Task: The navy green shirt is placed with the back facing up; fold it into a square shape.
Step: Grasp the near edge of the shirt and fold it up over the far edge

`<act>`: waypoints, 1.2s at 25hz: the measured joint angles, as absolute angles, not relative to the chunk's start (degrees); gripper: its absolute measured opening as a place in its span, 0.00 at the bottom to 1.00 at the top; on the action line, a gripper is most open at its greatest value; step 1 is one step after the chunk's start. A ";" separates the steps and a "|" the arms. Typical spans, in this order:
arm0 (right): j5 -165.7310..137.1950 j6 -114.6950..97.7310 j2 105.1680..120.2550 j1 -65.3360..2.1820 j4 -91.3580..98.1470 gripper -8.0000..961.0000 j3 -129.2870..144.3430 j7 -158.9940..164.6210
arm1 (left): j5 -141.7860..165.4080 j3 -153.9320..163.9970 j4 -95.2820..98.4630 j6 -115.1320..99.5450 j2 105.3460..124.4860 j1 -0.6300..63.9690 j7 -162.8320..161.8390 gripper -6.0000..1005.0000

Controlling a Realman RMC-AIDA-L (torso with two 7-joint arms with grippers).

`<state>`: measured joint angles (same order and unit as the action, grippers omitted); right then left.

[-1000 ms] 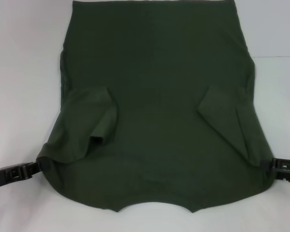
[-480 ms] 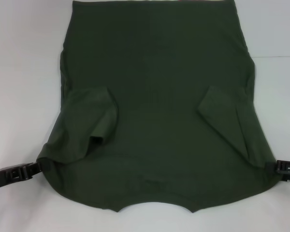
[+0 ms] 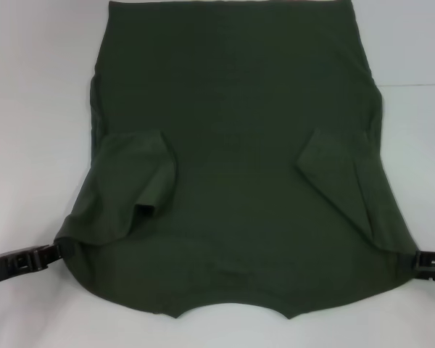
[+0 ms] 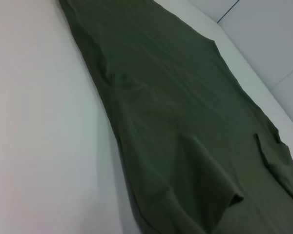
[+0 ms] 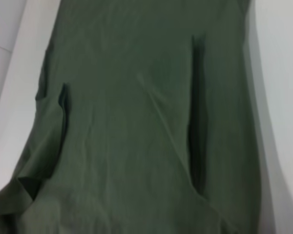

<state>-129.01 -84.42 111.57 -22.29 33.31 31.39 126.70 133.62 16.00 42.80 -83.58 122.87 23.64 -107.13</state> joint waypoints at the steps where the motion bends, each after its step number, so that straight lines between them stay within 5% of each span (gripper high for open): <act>1: -129.50 -84.31 111.64 -22.42 33.31 0.70 31.30 126.75 | 133.47 16.00 42.80 -83.58 122.87 23.64 -107.12 0.03; 13: -130.17 -81.68 111.88 -23.10 33.31 0.40 31.32 128.16 | 133.05 15.99 42.80 -83.76 122.79 23.33 -106.96 0.03; 19: -130.17 -80.72 111.88 -23.23 33.31 0.15 31.49 128.53 | 133.05 16.00 42.80 -83.65 122.78 23.32 -106.96 0.03; 24: -130.01 -80.27 112.00 -23.07 33.31 0.05 31.28 128.18 | 133.05 15.84 42.80 -83.65 122.70 23.34 -106.97 0.03; 30: -129.60 -81.68 112.61 -22.03 33.40 0.06 29.16 124.54 | 133.06 12.68 42.80 -86.64 122.51 23.37 -107.18 0.03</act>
